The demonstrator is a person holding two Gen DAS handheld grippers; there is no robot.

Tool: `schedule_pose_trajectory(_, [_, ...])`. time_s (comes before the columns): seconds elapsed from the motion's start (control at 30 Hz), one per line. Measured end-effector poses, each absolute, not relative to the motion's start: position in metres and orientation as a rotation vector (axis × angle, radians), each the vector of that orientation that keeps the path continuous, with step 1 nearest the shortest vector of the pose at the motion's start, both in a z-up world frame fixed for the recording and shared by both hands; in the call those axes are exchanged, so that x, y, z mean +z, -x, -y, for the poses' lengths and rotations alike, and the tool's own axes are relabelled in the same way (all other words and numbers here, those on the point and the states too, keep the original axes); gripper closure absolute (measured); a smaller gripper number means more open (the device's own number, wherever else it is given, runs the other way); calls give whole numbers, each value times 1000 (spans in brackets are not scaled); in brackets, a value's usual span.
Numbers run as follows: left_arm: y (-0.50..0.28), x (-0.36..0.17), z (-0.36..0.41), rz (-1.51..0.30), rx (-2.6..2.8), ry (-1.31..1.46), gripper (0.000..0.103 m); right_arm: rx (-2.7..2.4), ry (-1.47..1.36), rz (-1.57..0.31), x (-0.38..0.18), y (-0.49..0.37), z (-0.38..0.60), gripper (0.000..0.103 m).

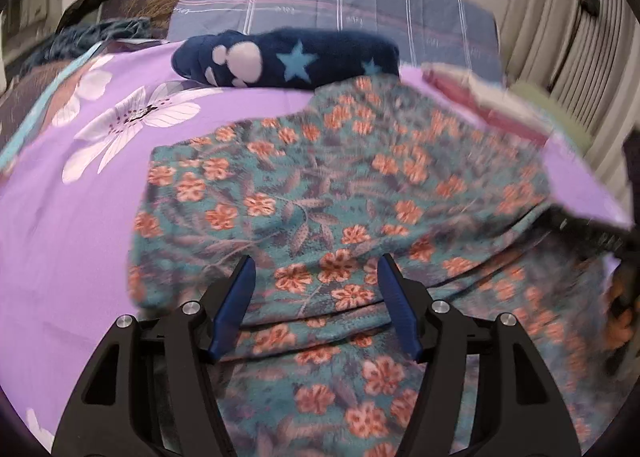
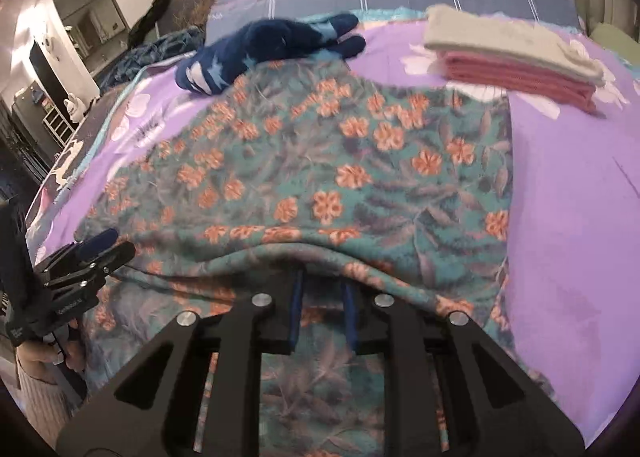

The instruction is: Fold small clothes

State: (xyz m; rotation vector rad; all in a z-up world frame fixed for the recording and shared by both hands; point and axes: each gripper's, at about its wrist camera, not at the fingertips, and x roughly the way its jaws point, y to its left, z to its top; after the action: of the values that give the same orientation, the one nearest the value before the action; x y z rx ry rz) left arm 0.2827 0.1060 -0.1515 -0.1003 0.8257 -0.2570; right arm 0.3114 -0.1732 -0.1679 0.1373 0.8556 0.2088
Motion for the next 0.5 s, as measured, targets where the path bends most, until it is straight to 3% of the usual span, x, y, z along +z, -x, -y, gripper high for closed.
schedule_pose_trajectory(0.2, [-268,-127,-175,-740,-160,257,35,222,-60,-878,-174,-308,171,75])
schedule_pose_trajectory(0.27, [-270,-128,-182,-770,-174,260,45,225,-62,-890,-179,-307,170,72])
schedule_pose_trajectory(0.5, [-300,-150,-172,-889,-135,125,46,234,-55,-885,-182,-297,170,66])
